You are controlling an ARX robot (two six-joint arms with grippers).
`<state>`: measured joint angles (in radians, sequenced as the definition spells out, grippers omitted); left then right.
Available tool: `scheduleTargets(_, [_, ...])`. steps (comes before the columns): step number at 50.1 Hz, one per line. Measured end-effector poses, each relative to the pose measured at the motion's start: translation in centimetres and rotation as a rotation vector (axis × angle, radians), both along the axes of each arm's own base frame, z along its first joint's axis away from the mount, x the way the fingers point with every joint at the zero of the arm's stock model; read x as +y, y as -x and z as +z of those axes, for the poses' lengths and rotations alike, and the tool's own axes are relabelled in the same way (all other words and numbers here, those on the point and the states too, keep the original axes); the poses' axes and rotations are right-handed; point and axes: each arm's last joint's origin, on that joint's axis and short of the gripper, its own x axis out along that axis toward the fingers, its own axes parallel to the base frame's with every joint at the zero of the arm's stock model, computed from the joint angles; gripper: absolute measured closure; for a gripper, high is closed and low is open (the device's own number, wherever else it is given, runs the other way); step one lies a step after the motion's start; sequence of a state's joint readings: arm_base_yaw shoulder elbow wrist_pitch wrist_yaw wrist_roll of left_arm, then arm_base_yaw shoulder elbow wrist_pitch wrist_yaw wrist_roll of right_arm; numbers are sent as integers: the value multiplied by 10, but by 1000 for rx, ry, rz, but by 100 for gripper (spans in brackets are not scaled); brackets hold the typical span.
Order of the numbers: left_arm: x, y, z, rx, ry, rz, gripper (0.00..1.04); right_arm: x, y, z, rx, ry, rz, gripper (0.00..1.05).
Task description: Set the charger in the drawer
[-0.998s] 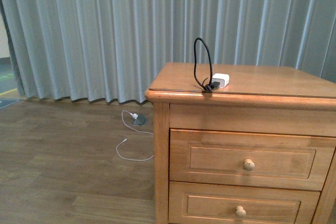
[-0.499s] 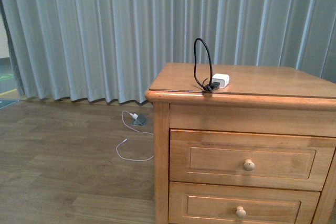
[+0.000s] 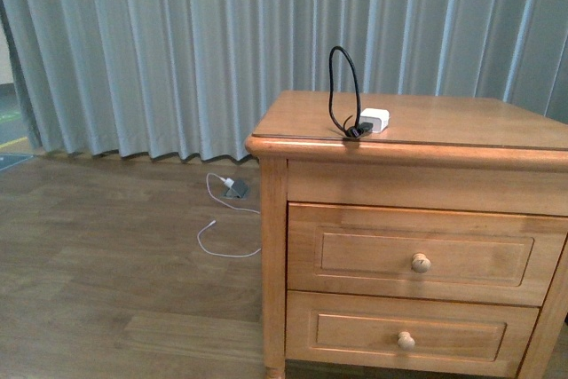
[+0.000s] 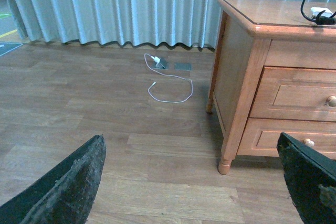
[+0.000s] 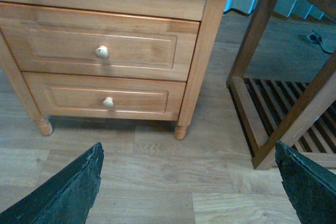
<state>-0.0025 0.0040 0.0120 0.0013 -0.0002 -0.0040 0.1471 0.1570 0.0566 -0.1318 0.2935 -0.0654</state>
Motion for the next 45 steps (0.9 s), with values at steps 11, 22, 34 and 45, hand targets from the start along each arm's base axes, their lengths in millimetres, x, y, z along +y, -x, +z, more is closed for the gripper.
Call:
scheduleTargets(11, [0,0,0,0,0,0,6,7,-23,18,6,-36,59,8])
scheduleTargets(22, [0,0,0,0,0,0,6,21,-74,29,14,-23,126,8])
scheduleTargets(34, [0,0,0,0,0,0,6,52,-155,16,78,-10,158,8])
scheduleTargets(45, [0,0,0,0,0,0,6,93,-213,-13,137,2,195,8])
